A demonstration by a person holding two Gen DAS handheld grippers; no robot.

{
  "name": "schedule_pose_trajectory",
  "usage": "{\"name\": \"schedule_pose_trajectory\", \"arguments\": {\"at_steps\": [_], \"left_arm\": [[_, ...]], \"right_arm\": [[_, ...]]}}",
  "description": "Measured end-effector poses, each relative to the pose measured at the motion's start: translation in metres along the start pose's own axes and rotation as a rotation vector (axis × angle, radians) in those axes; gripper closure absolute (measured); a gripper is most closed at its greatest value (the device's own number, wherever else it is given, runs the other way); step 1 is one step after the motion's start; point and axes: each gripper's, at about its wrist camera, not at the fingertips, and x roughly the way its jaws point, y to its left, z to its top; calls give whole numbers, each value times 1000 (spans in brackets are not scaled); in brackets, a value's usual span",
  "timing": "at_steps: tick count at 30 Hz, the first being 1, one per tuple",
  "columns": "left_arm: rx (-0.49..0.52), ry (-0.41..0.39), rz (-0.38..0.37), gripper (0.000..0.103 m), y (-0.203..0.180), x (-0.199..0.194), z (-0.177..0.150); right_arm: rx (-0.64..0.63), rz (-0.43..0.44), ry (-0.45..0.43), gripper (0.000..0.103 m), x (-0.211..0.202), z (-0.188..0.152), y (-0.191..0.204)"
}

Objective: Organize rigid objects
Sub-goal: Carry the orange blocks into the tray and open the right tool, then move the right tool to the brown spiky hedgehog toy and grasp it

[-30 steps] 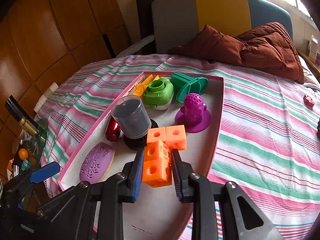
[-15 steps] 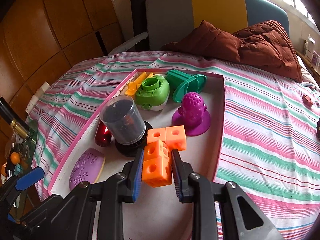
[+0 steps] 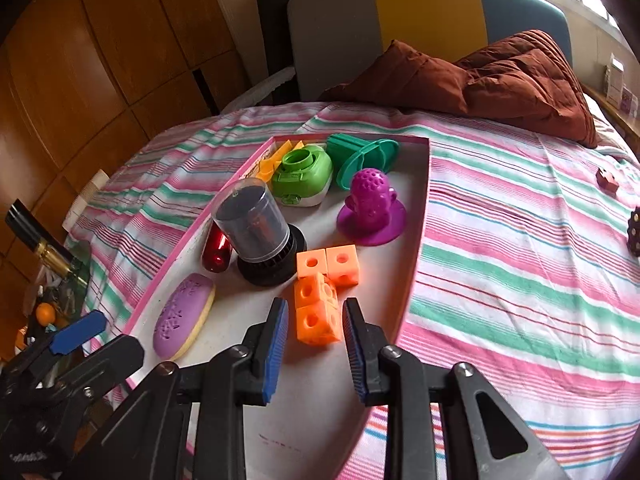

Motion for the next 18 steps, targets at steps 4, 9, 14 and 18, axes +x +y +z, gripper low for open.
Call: {"name": "schedule_pose_trajectory", "arguments": {"at_steps": [4, 9, 14, 18], "left_arm": [[23, 0, -35, 11, -7, -1, -1], [47, -11, -61, 11, -19, -4, -3], [60, -2, -85, 11, -28, -5, -4], [84, 2, -97, 11, -40, -6, -3]], "right_arm": [[16, -18, -22, 75, -12, -1, -9], [50, -51, -28, 75, -22, -4, -28], [101, -98, -19, 75, -27, -8, -57], [158, -135, -20, 75, -34, -14, -89]]}}
